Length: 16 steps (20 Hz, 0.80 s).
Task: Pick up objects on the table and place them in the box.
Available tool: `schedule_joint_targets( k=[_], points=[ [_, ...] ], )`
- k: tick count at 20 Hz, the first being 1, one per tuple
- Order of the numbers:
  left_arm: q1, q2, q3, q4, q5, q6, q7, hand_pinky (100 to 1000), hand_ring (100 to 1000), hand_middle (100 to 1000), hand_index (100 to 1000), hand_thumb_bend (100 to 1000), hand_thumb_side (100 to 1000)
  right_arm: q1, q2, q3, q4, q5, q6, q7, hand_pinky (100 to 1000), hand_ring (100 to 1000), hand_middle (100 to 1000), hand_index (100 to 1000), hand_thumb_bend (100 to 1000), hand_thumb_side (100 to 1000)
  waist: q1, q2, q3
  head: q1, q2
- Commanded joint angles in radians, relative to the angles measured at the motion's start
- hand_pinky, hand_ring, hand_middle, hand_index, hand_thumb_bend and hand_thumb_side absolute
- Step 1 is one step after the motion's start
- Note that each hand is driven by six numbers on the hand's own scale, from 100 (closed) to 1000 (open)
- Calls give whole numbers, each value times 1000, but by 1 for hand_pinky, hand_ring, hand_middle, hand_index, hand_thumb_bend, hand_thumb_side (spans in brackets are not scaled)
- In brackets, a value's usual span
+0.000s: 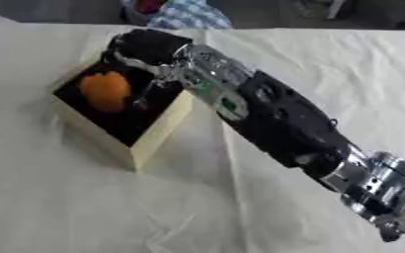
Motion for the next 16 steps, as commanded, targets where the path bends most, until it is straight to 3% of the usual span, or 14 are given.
schedule_joint_targets(
  k=[1,6,12,16],
  points=[
    [-5,7,2,-19,-4,4,1,688,768,764,745,100,757,-21,-37,-30,-67,-17,23,2,591,621,497,729,340,100,9,-23,-4,6,2],
    [4,11,5,-19,-3,1,7,689,769,763,745,100,755,-20,-96,-88,-192,-93,95,-37,553,597,475,720,268,100,14,-34,-19,22,9],
    [33,19,16,-19,-15,5,23,689,770,765,745,100,757,53,-234,-217,-415,-272,222,-154,497,584,469,730,116,105,22,-58,-49,54,24],
    [53,25,25,-19,-28,6,36,688,770,765,745,100,758,144,-340,-306,-553,-427,268,-262,523,606,493,751,100,243,28,-69,-69,86,33]
  ],
)
